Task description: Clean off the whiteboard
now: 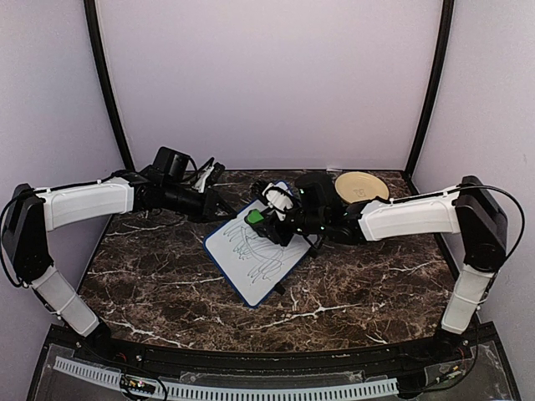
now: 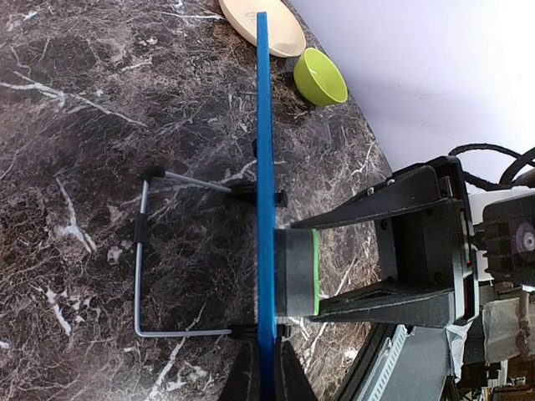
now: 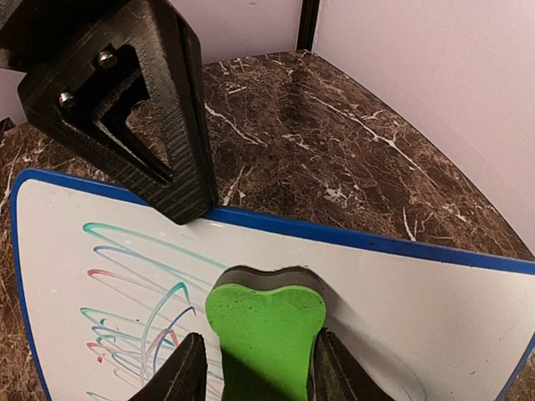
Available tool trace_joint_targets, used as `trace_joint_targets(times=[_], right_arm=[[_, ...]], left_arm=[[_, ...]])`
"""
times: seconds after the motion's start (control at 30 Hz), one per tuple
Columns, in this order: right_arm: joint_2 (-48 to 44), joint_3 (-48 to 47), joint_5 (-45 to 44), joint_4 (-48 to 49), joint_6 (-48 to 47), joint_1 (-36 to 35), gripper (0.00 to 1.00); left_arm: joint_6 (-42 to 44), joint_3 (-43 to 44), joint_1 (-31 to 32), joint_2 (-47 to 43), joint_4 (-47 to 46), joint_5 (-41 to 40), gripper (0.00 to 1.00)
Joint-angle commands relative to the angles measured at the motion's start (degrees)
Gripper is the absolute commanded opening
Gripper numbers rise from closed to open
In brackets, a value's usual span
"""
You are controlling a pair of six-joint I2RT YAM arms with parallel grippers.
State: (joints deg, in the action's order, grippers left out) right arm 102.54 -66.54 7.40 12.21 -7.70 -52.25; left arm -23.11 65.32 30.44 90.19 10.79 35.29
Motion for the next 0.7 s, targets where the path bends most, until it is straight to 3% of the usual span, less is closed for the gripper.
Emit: trace_joint_targets(times=[0.0, 0.33, 0.67], right_arm=[[1.07, -1.78, -1.65, -0.24, -1.29, -0.62, 0.41], [1.65, -1.97, -2.6, -0.5, -2.27, -1.35, 0.35], [1.55, -3.25, -3.69, -2.0, -3.23, -2.73, 0.18]], left_arm=[[-0.07, 1.17, 0.77, -0.47, -0.37, 0.58, 0.0], [-0.25, 1.13, 0.77, -0.31, -0.59, 0.56, 0.0], [-0.41, 0.87, 0.77, -0.24, -0.9, 0.62, 0.0]])
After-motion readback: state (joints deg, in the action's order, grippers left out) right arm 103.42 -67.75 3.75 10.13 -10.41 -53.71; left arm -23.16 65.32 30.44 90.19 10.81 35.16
